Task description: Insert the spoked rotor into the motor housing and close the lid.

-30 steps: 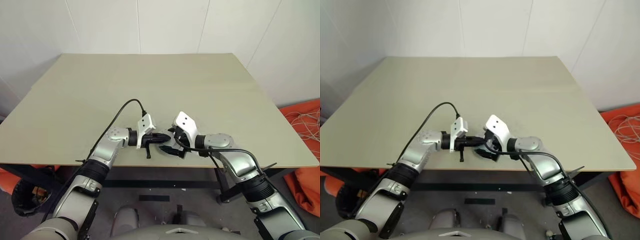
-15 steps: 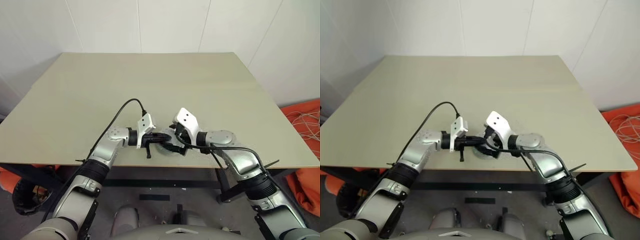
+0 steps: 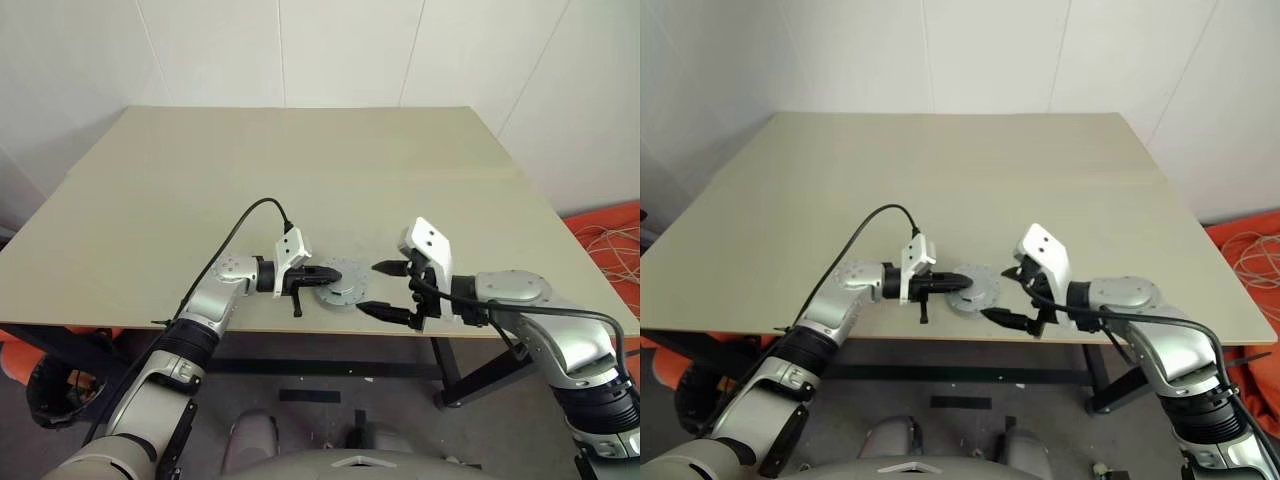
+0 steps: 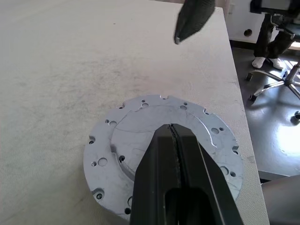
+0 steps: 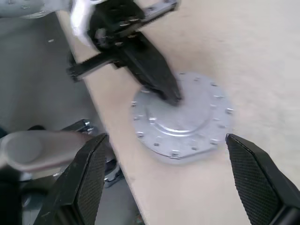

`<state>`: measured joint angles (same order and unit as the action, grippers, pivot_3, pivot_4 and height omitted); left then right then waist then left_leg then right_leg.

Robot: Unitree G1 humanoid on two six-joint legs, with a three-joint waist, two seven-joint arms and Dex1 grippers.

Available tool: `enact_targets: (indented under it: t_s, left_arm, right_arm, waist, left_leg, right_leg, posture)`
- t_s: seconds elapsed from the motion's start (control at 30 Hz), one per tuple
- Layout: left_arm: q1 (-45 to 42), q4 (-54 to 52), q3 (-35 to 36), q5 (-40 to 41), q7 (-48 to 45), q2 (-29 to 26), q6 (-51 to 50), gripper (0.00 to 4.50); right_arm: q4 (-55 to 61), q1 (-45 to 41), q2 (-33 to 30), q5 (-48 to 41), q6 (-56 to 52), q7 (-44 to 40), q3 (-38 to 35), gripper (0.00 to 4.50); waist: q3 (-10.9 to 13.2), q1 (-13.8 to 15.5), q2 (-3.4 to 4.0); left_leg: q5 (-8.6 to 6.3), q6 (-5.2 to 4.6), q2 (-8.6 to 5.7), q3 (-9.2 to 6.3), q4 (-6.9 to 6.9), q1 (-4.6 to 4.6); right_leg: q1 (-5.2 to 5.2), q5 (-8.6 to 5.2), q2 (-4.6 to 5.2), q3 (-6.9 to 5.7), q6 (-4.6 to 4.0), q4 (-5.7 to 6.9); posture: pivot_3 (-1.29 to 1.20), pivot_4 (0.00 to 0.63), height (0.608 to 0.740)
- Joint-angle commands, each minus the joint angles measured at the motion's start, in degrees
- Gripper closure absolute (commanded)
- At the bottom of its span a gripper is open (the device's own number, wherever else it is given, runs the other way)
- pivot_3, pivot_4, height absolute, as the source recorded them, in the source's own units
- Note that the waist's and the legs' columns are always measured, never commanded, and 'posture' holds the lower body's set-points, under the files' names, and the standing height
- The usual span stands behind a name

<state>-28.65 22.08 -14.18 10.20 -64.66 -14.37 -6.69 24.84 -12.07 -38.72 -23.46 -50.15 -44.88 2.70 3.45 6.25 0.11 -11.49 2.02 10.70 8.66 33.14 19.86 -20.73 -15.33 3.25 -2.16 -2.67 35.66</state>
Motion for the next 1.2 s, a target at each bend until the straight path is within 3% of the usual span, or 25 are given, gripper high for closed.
enact_targets:
  t_s: [0.03, 0.17, 0.4, 0.8, 1.2]
  left_arm:
    - [0.2, -0.9, -0.3, 0.2, -0.1, 0.0, -0.4, 4.50]
    - [0.3, -1.6, -0.4, 0.5, -0.2, 0.0, -1.2, 4.50]
    - [0.4, -2.0, -0.5, 0.7, -0.5, 0.1, -1.9, 4.50]
    - [0.5, -1.3, -0.5, 0.7, -1.3, -0.2, -1.4, 4.50]
    - [0.6, -1.4, -0.6, 0.6, -1.5, -0.2, -1.3, 4.50]
  right_arm:
    - [-1.7, -1.0, 1.3, -1.2, -6.2, 5.3, -4.5, 0.01]
    - [-0.6, -1.7, 4.9, -6.6, -19.1, 8.7, -8.2, 0.01]
    - [-1.3, -7.3, 18.4, -14.9, -41.4, 14.1, -21.4, 0.01]
    - [-10.4, -10.5, 28.8, -13.9, -42.4, 28.0, -29.8, 0.01]
    - [-15.1, -7.4, 26.7, -28.6, -42.4, 32.3, -28.8, 0.01]
  waist:
    - [0.0, 0.0, 0.03]
    - [0.0, 0.1, 0.06]
    - [0.0, 0.2, 0.14]
    - [-0.1, 0.9, 0.21]
    - [-0.1, 1.0, 0.24]
  left_leg:
    - [0.00, 0.00, -0.02, 0.00, 0.00, 0.01]
    - [0.00, -0.02, -0.03, -0.02, -0.04, 0.06]
    - [0.01, -0.01, -0.05, -0.01, -0.03, 0.06]
    - [0.04, 0.05, -0.05, 0.00, -0.07, -0.10]
    - [0.04, 0.07, -0.05, 0.00, -0.11, -0.10]
  right_leg:
    - [-0.02, 0.00, 0.02, 0.00, 0.00, 0.00]
    - [-0.04, 0.00, 0.01, 0.00, -0.02, 0.00]
    - [-0.08, 0.00, 0.03, 0.00, -0.03, 0.02]
    - [-0.14, 0.01, 0.03, 0.01, -0.02, 0.05]
    - [-0.12, 0.03, 0.03, 0.01, 0.03, 0.02]
  posture:
    - [0.00, 0.000, 0.740]
    - [0.00, 0.000, 0.740]
    - [0.00, 0.000, 0.740]
    - [0.00, 0.000, 0.740]
    - [0.00, 0.000, 0.740]
